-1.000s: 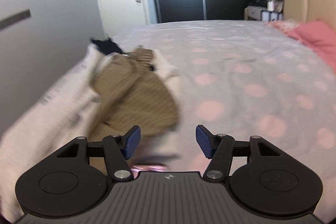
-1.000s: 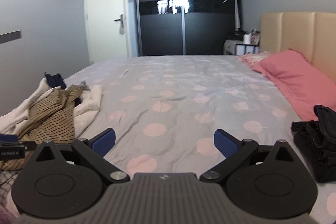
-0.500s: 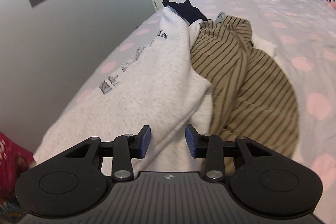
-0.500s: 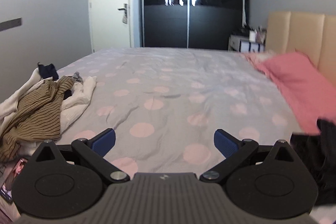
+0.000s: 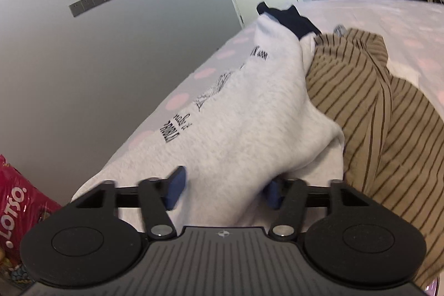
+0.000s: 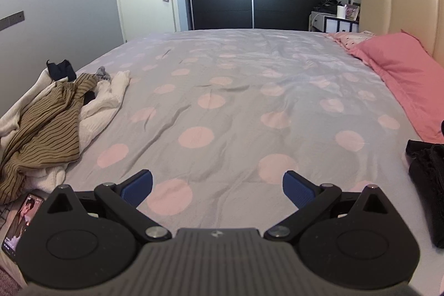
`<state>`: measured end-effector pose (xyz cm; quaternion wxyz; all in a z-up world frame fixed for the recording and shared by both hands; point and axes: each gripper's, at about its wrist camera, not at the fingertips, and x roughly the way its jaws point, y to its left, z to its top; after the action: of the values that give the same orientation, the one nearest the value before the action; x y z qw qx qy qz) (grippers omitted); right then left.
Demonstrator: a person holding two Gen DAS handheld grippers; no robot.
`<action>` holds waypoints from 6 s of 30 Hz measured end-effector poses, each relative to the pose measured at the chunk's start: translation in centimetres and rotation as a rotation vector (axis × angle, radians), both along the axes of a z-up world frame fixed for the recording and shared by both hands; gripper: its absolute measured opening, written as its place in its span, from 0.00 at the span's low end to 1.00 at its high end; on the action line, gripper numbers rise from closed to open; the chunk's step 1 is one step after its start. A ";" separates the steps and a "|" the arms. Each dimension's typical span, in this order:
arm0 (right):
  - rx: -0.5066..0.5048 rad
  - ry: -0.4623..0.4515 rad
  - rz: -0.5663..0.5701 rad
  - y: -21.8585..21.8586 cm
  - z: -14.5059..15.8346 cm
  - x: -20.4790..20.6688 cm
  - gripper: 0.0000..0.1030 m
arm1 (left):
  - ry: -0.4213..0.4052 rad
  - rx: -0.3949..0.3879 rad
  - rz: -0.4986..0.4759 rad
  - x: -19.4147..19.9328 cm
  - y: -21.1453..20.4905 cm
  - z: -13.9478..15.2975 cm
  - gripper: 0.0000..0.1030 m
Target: Fold clothes
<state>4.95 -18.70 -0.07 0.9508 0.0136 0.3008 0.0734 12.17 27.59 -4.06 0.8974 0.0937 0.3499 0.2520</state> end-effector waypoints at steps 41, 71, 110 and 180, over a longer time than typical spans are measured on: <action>-0.053 -0.157 -0.190 -4.6 3.4 -3.3 0.98 | -0.325 -0.621 -1.171 -13.6 -29.3 13.9 0.04; -0.117 0.204 0.076 -5.6 -0.3 -2.6 0.97 | 0.235 -0.418 -0.962 -5.0 -19.9 5.3 0.58; -0.116 0.273 0.309 -3.2 -1.9 -1.0 0.09 | 0.302 -0.286 -0.790 -1.9 -16.8 -0.2 0.02; -0.281 0.066 0.472 2.1 8.0 -6.4 0.23 | -0.473 -0.158 -0.638 -17.0 -11.2 27.1 0.01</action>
<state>-1.40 -16.56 7.93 0.8897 -0.1864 0.3335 0.2499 -4.79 16.40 23.00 0.9907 0.0678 0.1055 -0.0522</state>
